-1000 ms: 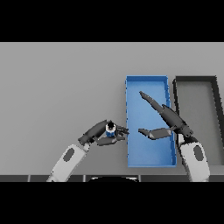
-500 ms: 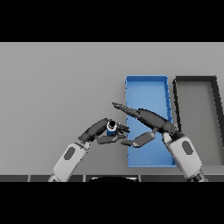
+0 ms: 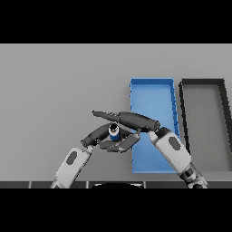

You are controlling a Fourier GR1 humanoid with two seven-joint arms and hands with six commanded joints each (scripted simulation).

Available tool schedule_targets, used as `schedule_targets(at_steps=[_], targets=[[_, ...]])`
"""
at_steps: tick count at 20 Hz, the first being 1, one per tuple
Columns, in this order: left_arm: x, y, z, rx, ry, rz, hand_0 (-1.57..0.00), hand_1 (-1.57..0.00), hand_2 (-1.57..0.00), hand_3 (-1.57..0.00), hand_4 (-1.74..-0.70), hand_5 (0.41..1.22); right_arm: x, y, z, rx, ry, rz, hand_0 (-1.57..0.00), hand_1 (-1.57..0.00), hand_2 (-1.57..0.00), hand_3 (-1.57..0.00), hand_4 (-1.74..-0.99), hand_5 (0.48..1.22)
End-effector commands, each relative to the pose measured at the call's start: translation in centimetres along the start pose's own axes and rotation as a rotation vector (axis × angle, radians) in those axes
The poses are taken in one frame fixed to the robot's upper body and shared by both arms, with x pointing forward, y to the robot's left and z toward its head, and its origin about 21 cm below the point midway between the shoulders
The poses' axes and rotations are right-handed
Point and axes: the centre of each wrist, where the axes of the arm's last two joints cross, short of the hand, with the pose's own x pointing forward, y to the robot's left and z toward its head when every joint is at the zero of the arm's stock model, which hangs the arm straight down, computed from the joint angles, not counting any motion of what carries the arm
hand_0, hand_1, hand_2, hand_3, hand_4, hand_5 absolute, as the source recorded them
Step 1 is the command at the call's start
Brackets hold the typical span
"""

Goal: Pick up the blue pipe and place it into the blue bin.

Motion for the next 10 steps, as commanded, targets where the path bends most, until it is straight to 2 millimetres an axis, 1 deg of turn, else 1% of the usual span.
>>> schedule_targets(at_steps=[1, 2, 3, 4, 5, 6, 7, 8, 9, 10], targets=[[0.0, 0.0, 0.0, 0.007, 0.000, -0.006, -1.57, -1.57, -1.57, -1.57, -1.46, 1.221, 0.1, -0.2, -0.4, 0.018, 0.001, 0.004, 0.00, -0.03, -0.05, -0.01, -1.215, 0.513], [-0.4, -0.3, 0.3, 0.011, -0.001, 0.011, -1.57, -1.57, -1.57, -1.57, -1.46, 1.221, 0.0, -0.3, -0.9, 0.029, 0.006, 0.001, -0.02, -0.11, -0.13, -0.05, -1.222, 0.517], [-0.3, -0.1, 0.2, 0.024, 0.027, 0.006, -1.57, -1.57, -1.57, -1.57, -1.51, 1.221, 0.0, -0.2, -0.9, 0.038, 0.001, -0.006, -0.17, -0.24, -0.25, -0.14, -1.255, 0.519], [-0.1, 0.0, 0.0, 0.031, 0.049, 0.005, -1.57, -1.57, -1.54, -1.30, -1.56, 1.221, 0.0, -0.4, -1.3, 0.047, 0.001, 0.002, -0.40, -0.44, -0.43, -0.31, -1.303, 0.520], [-0.1, -0.1, -0.2, 0.032, 0.061, 0.022, -1.57, -1.57, -1.53, -1.14, -1.60, 1.221, 0.1, -0.5, -1.5, 0.047, 0.001, 0.009, -0.63, -0.65, -0.66, -0.50, -1.383, 0.523], [-0.3, -0.3, 0.1, 0.029, 0.079, 0.015, -1.57, -1.57, -1.54, -1.16, -1.63, 1.221, 0.0, -0.5, -1.7, 0.052, 0.000, 0.013, -0.82, -0.84, -0.84, -0.66, -1.446, 0.527], [-0.4, -0.1, 0.0, 0.036, 0.075, 0.012, -1.57, -1.57, -1.54, -1.21, -1.65, 1.221, -0.1, -0.2, -1.9, 0.061, -0.011, 0.007, -0.97, -0.98, -0.99, -0.79, -1.496, 0.555], [-0.2, -0.3, 0.0, 0.032, 0.060, 0.012, -1.57, -1.57, -1.55, -1.23, -1.67, 1.221, -0.2, 0.0, -2.0, 0.063, -0.040, -0.016, -1.09, -1.10, -1.10, -0.90, -1.537, 0.600], [-0.2, -0.2, -0.2, 0.033, 0.048, 0.017, -1.57, -1.57, -1.55, -1.27, -1.68, 1.221, -0.2, 0.0, -2.2, 0.054, -0.053, -0.049, -1.19, -1.19, -1.20, -1.03, -1.513, 0.671], [0.0, 0.0, -0.2, 0.037, 0.048, 0.010, -1.57, -1.57, -1.56, -1.31, -1.69, 1.221, -0.5, 0.1, -2.2, 0.053, -0.071, -0.065, -1.26, -1.27, -1.27, -1.14, -1.495, 0.781]])
